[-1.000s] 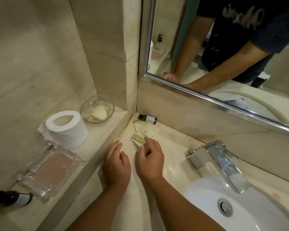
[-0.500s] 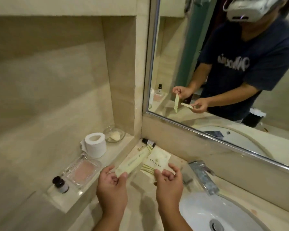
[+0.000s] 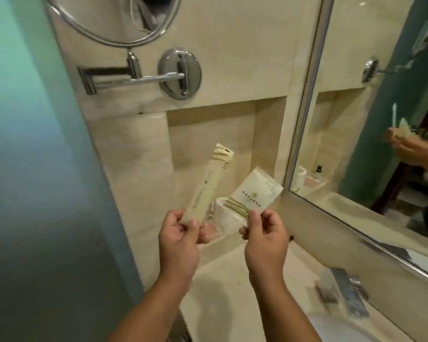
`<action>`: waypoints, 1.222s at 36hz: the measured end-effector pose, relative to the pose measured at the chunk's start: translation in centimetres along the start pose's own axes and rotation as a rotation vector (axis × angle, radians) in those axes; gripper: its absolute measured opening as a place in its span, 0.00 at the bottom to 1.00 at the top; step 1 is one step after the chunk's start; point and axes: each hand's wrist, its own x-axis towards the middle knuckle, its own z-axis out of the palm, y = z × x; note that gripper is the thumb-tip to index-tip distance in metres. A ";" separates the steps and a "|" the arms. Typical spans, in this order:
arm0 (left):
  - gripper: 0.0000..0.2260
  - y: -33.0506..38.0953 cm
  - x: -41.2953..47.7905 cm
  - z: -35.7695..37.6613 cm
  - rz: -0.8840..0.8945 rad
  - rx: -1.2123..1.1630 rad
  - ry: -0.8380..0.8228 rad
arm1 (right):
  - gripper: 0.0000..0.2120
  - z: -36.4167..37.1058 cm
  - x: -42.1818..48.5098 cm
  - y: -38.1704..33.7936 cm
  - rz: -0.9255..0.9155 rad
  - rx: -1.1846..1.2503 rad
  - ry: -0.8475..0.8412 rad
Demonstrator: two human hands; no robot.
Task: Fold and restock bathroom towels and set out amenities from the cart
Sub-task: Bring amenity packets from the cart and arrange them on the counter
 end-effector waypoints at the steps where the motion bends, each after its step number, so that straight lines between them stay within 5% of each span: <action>1: 0.05 0.9 -0.4 -1.2 0.030 0.008 0.024 | 0.11 0.9 -0.8 -0.7 -0.015 0.014 -0.055; 22: 0.13 17.6 -14.7 -33.0 0.317 0.136 0.753 | 0.04 22.5 -32.2 -9.3 0.112 0.303 -1.055; 44: 0.13 32.5 -39.0 -72.1 0.529 0.311 1.511 | 0.03 36.3 -80.6 -15.1 0.247 0.459 -1.660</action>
